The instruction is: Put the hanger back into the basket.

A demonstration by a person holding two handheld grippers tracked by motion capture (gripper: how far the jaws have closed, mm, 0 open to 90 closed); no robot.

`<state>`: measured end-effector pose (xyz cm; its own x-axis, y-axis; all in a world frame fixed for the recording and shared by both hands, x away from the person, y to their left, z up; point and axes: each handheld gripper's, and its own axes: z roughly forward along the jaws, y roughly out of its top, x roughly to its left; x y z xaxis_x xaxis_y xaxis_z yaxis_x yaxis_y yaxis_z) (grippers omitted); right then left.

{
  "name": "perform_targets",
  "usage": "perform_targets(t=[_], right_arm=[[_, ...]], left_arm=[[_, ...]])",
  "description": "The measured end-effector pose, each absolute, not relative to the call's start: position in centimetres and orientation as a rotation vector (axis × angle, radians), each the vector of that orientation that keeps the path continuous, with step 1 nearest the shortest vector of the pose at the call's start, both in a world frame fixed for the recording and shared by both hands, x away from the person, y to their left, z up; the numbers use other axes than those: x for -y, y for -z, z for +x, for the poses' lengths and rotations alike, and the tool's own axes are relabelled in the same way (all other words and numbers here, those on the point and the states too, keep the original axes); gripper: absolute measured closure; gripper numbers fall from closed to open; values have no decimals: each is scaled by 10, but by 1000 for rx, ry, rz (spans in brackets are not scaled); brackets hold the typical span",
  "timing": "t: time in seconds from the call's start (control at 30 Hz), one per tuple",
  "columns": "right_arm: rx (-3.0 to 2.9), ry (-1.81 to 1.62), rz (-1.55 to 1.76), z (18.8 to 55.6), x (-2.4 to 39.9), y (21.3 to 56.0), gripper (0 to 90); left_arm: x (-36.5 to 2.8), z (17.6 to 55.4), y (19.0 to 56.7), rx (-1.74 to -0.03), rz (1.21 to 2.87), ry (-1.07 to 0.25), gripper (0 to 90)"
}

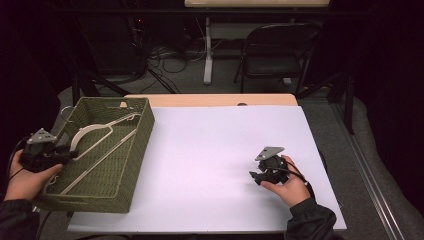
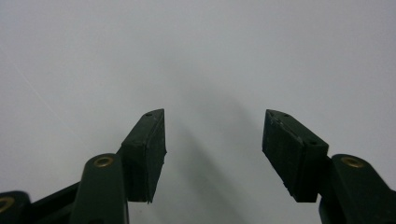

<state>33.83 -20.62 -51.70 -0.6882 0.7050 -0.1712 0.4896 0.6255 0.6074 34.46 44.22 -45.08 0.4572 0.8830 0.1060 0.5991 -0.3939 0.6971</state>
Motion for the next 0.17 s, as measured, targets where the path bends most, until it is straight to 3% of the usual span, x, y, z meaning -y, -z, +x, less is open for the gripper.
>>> perform_targets(t=[0.07,0.17], right_arm=[[-2441,-774,955,339,208,517,394],[-2434,-775,966,339,210,516,394]], left_arm=[[-442,341,444,-1252,2088,-610,495],[-439,334,438,-1255,2087,-623,485]])
